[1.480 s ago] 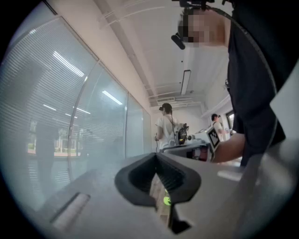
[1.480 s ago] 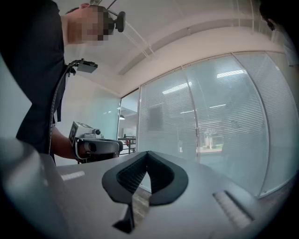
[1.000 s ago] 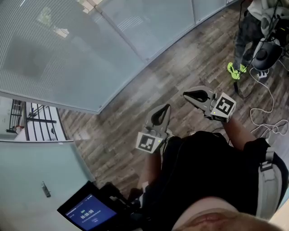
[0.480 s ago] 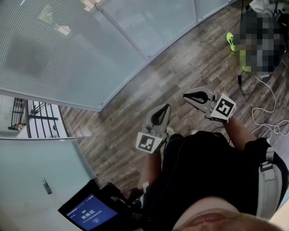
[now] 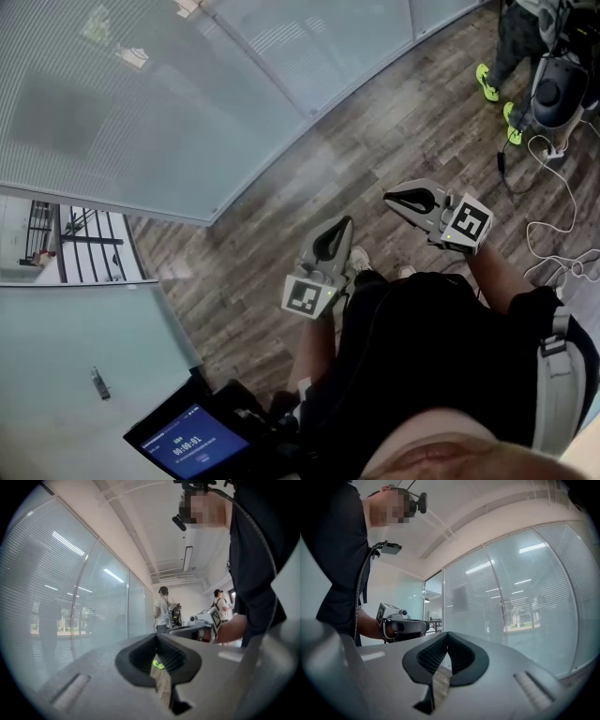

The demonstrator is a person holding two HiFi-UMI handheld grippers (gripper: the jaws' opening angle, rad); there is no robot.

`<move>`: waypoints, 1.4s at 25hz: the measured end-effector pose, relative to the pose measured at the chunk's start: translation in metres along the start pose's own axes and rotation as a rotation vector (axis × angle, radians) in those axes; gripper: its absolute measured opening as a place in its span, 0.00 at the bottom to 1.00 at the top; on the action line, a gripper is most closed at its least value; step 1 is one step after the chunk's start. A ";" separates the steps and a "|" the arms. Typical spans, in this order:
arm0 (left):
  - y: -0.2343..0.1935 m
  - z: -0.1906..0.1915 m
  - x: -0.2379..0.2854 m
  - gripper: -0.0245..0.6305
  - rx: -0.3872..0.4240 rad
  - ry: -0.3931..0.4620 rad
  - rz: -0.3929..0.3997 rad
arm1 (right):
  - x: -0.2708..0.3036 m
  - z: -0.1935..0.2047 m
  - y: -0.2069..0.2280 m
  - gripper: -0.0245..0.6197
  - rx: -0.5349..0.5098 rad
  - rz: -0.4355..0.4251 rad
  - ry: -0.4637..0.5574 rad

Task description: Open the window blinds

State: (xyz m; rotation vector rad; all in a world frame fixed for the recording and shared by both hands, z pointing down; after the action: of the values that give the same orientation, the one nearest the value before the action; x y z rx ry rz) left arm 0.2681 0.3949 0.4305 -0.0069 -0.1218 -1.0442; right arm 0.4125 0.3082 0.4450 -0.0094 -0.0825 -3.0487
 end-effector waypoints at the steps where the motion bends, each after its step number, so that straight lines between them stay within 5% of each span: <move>1: -0.007 0.000 0.001 0.04 -0.005 0.000 0.001 | 0.006 -0.001 0.003 0.05 -0.001 -0.003 -0.003; 18: -0.056 0.001 0.006 0.04 -0.001 0.038 0.033 | 0.046 -0.008 0.019 0.05 -0.045 0.022 -0.010; 35: -0.193 0.001 -0.004 0.04 -0.013 0.035 0.074 | 0.173 -0.023 0.064 0.05 -0.046 0.068 -0.023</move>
State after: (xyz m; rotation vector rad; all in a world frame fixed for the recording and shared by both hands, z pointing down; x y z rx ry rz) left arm 0.0989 0.3014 0.4213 -0.0051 -0.0822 -0.9704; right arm 0.2458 0.2278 0.4272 -0.0494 -0.0131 -2.9823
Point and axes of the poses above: the fingertips, and each gripper's own axes: x forward along the fingers, y to its right, z out of its underside, the point moved 6 cm from there along -x, backward along the fingers, and after that the axes turned 6 degrees about -y, right-handed, at the moved point
